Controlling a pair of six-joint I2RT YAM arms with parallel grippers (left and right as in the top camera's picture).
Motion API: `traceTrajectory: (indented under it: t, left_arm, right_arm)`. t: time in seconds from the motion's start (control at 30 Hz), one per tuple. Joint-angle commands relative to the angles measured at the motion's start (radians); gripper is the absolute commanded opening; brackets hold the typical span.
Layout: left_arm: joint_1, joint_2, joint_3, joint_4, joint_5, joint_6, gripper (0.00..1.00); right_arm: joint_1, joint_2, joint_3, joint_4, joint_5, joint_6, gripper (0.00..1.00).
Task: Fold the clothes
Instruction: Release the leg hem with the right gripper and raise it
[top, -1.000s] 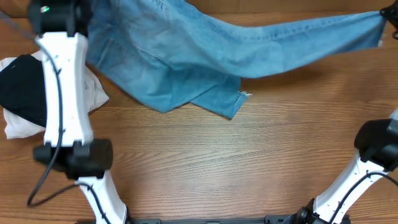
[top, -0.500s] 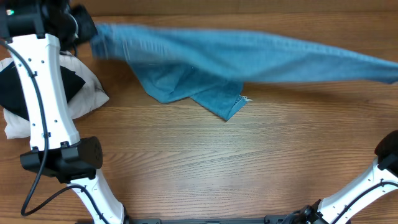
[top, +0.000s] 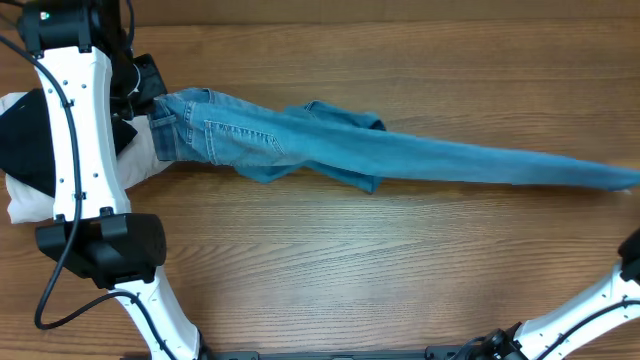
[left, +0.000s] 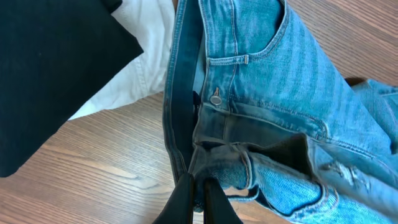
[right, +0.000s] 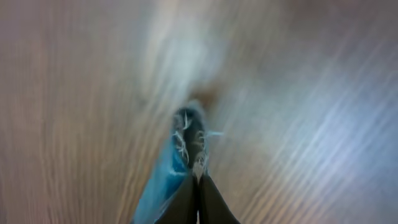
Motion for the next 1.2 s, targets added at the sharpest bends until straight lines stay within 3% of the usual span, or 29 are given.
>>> traceTrajectory:
  t: [0.0, 0.2, 0.37, 0.47, 0.63, 0.77, 1.0, 1.17]
  left_arm:
    - [0.061, -0.003, 0.004, 0.005, 0.014, 0.053, 0.04]
    - [0.046, -0.003, 0.0, 0.004, 0.339, 0.271, 0.04]
    - [0.013, -0.003, -0.007, 0.004, 0.316, 0.348, 0.04]
    - [0.012, -0.003, -0.026, 0.004, 0.304, 0.351, 0.04]
    - [0.012, -0.003, -0.06, 0.004, 0.307, 0.363, 0.04]
    - [0.012, -0.003, -0.062, 0.004, 0.319, 0.375, 0.04]
    - [0.011, -0.004, -0.062, 0.004, 0.477, 0.475, 0.04]
    - [0.001, -0.004, -0.063, 0.004, 0.386, 0.474, 0.04]
  right_arm:
    - [-0.1, -0.008, -0.02, 0.025, 0.063, 0.034, 0.04]
    - [-0.174, -0.008, -0.029, 0.02, 0.006, 0.033, 0.04]
    - [-0.179, -0.008, -0.029, -0.005, 0.007, 0.032, 0.05]
    - [-0.179, -0.008, -0.029, -0.009, 0.006, 0.033, 0.19]
    - [-0.183, -0.01, -0.019, -0.006, -0.017, 0.033, 0.25]
    - [-0.179, -0.023, 0.031, 0.005, -0.203, -0.014, 0.26]
    - [-0.009, -0.036, 0.13, -0.003, -0.518, -0.223, 0.3]
    - [0.244, -0.018, 0.129, 0.007, -0.535, -0.34, 0.31]
